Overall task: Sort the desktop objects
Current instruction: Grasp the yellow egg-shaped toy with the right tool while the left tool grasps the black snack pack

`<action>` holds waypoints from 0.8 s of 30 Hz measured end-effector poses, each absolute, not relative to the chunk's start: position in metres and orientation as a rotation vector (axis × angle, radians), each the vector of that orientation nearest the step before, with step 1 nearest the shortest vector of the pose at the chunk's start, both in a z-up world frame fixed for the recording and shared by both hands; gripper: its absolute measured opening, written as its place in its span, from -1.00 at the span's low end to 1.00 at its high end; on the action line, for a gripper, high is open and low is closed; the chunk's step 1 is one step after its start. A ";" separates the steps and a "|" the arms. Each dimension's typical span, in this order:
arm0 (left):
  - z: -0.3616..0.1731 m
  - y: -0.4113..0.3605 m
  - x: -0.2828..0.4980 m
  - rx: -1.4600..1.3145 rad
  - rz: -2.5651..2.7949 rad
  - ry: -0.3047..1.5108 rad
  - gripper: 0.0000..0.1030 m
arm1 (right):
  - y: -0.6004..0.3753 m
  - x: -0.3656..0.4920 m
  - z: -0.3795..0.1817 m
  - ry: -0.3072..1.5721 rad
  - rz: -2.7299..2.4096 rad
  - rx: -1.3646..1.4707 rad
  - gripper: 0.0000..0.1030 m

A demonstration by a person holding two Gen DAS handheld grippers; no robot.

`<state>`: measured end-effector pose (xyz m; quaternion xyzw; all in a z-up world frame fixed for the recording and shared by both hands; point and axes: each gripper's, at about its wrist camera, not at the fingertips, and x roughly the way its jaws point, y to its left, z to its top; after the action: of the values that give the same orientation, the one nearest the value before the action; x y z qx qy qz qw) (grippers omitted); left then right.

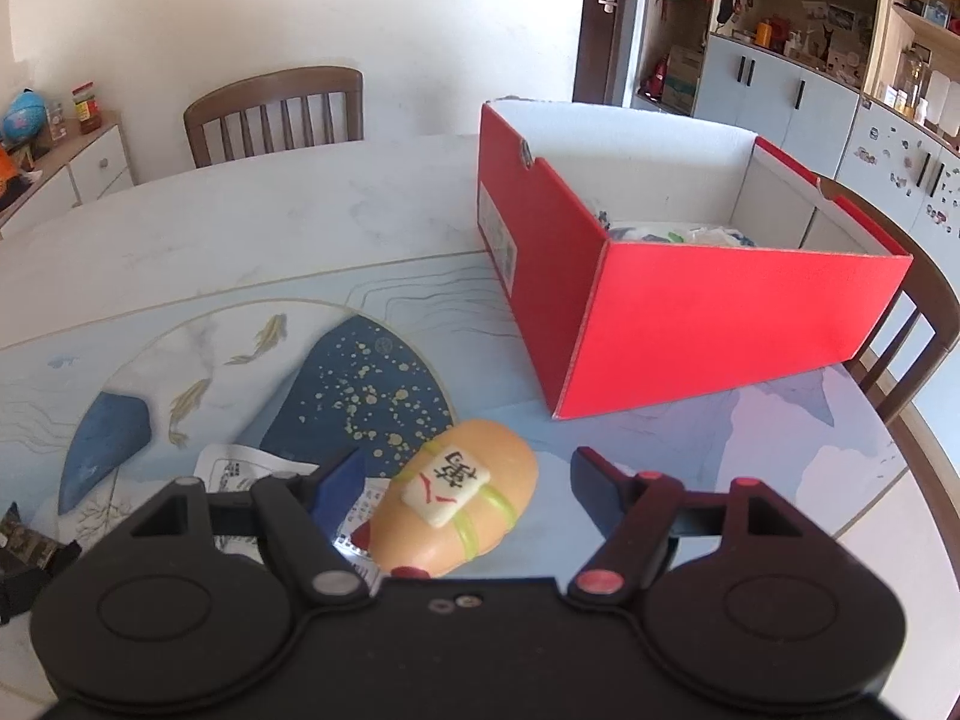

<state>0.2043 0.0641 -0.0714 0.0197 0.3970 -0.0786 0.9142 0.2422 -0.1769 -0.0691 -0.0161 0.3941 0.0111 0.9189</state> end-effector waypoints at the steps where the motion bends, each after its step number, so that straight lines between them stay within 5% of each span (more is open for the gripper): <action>1: -0.074 0.064 0.205 0.039 -0.162 0.823 1.00 | -0.176 0.243 -0.071 0.812 0.018 -0.031 0.47; 12: -0.093 0.066 0.209 0.039 -0.151 0.859 0.95 | -0.177 0.257 -0.091 0.889 -0.020 0.004 0.43; 18: -0.093 0.065 0.209 0.042 -0.156 0.849 0.72 | -0.176 0.261 -0.090 0.901 -0.002 0.009 0.20; 24: -0.090 0.061 0.208 0.058 -0.161 0.840 0.29 | -0.175 0.259 -0.089 0.900 0.002 -0.001 0.16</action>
<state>0.2081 0.0609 -0.0895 0.0282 0.4071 -0.0779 0.9096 0.2592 -0.1750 -0.0889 -0.0003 0.4348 0.0011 0.9005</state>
